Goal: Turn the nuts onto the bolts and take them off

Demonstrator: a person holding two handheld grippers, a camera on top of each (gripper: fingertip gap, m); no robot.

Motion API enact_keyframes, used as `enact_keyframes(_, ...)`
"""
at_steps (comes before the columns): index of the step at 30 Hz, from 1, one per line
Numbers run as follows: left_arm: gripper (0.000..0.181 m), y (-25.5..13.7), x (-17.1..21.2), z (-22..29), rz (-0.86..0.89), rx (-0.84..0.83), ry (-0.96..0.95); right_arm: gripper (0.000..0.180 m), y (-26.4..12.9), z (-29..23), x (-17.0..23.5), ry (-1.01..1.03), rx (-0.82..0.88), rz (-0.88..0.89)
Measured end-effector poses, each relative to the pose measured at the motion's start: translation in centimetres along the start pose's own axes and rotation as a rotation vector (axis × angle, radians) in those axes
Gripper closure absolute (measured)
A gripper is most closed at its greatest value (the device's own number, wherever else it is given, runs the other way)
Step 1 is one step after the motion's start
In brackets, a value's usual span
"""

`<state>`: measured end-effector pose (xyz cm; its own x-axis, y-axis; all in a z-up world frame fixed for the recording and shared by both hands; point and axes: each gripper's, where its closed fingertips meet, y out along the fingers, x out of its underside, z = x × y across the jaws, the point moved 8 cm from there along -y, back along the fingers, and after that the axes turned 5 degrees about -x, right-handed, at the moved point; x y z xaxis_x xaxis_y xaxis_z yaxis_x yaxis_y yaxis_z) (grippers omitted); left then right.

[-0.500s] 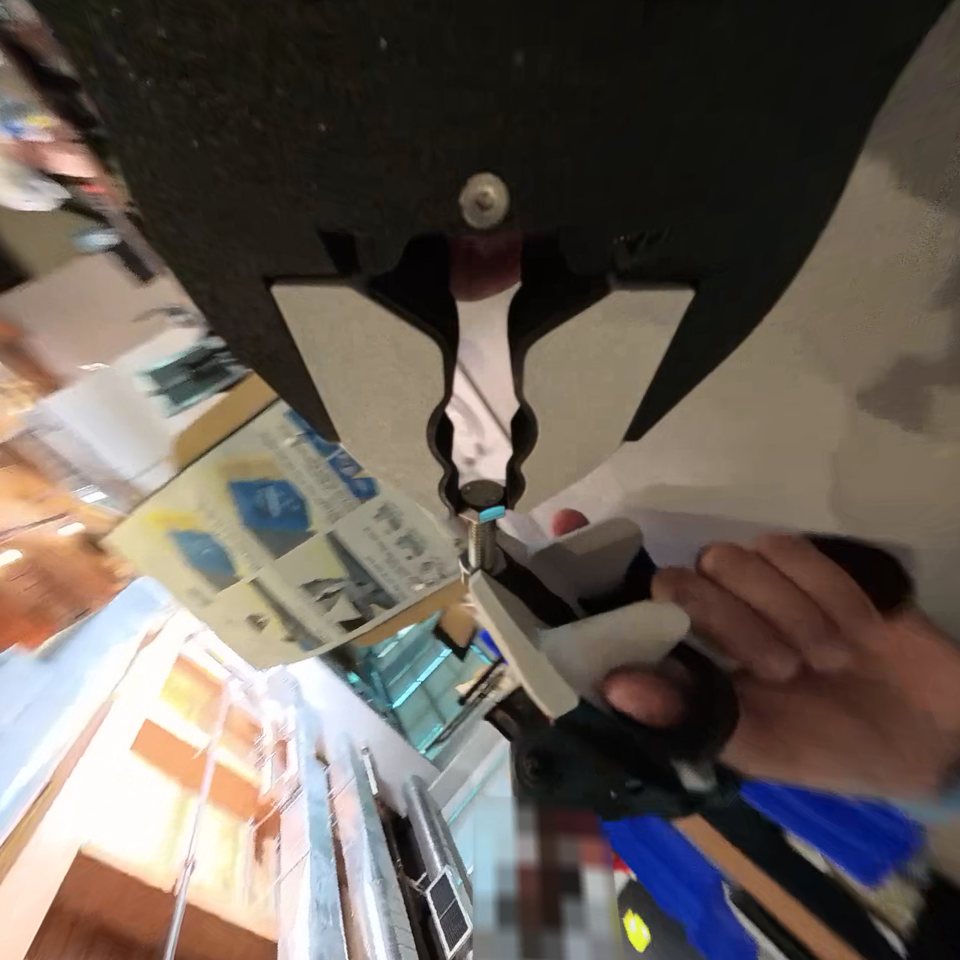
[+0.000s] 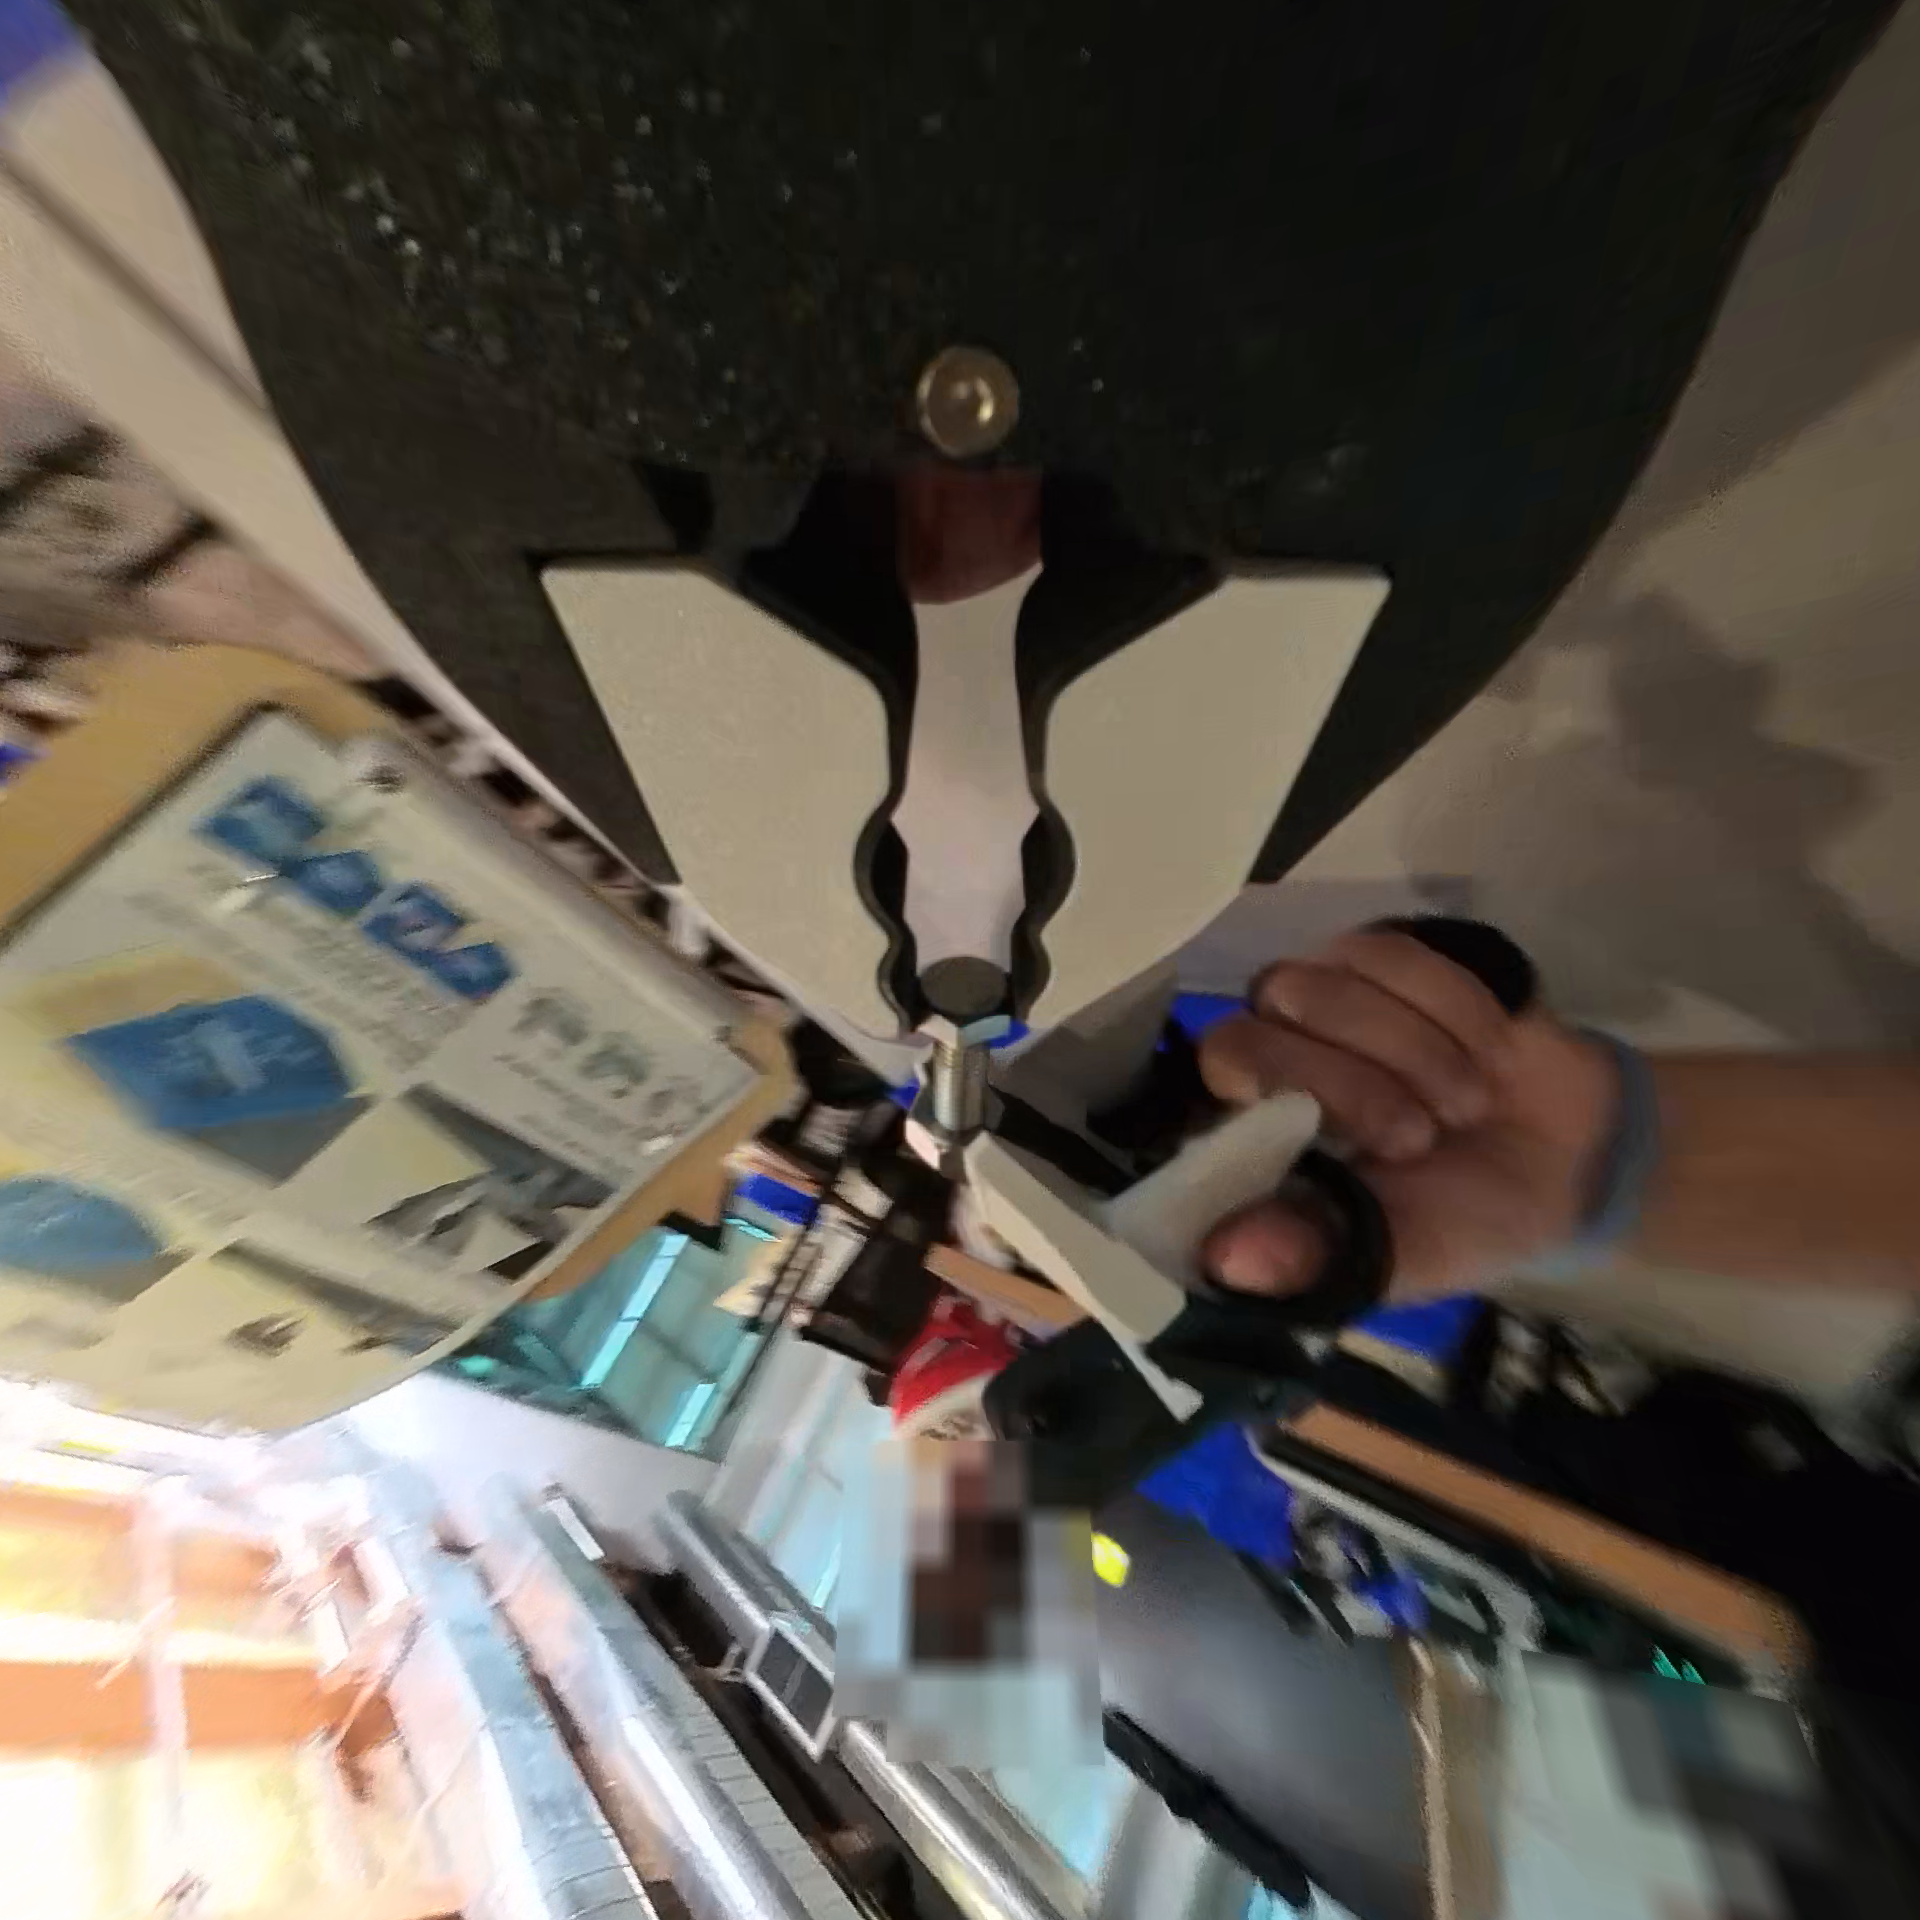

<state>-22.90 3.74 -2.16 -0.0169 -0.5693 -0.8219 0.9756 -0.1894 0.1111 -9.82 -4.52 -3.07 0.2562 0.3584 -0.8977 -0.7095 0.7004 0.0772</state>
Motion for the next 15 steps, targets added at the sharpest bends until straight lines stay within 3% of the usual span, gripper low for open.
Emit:
enact_keyframes(9,0.163,0.1,-0.2,0.5,0.023,-0.052,0.129,0.161,0.2,1.3,1.0,0.617,-0.269,0.166)
enact_keyframes(12,0.163,-0.1,-0.9,0.5,0.015,-0.097,0.191,0.135,0.6,2.2,1.1,0.856,-0.371,0.241)
enact_keyframes(15,0.163,-0.4,-2.4,0.5,0.032,-0.11,0.229,0.133,1.1,3.9,1.2,1.086,-0.468,0.326)
